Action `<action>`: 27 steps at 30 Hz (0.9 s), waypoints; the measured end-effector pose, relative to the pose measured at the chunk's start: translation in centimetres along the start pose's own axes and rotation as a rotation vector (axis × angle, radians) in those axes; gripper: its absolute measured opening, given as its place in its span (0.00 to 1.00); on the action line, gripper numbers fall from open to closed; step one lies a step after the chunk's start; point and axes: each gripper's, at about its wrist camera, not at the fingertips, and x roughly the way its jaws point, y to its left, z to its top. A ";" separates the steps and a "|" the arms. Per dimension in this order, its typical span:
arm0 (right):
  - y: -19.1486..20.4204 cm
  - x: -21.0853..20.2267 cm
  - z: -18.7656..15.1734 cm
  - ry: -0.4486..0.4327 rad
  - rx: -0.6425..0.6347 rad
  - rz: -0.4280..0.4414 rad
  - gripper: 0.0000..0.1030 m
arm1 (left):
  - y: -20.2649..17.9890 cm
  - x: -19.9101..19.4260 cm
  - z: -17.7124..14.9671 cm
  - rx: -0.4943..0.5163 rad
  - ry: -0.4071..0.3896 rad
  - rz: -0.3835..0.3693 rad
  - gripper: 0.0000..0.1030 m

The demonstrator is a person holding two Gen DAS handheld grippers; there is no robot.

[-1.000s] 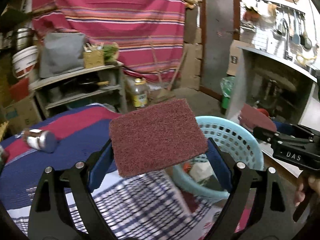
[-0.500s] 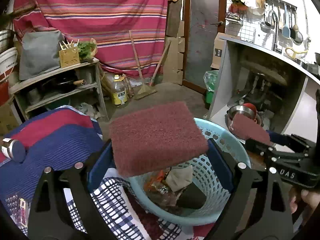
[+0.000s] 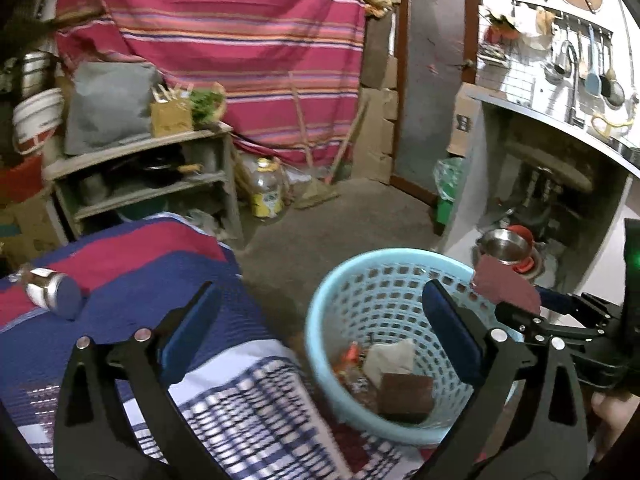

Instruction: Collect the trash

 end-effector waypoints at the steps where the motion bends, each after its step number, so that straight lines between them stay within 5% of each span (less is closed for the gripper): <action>1: 0.4 0.2 0.0 0.001 -0.004 0.003 0.65 | 0.5 -0.5 -0.1 -0.004 -0.007 0.010 0.95; 13: 5.0 1.7 0.1 0.000 -0.048 0.020 0.66 | 5.6 -3.7 -1.3 -0.038 -0.040 0.119 0.95; 16: 5.8 1.8 0.2 -0.011 -0.048 0.003 0.85 | 7.2 -4.5 -1.6 -0.069 -0.050 0.127 0.95; 27: 7.8 -1.5 -1.2 -0.063 -0.027 -0.013 0.93 | 10.8 -8.8 -4.0 -0.101 -0.061 0.205 0.95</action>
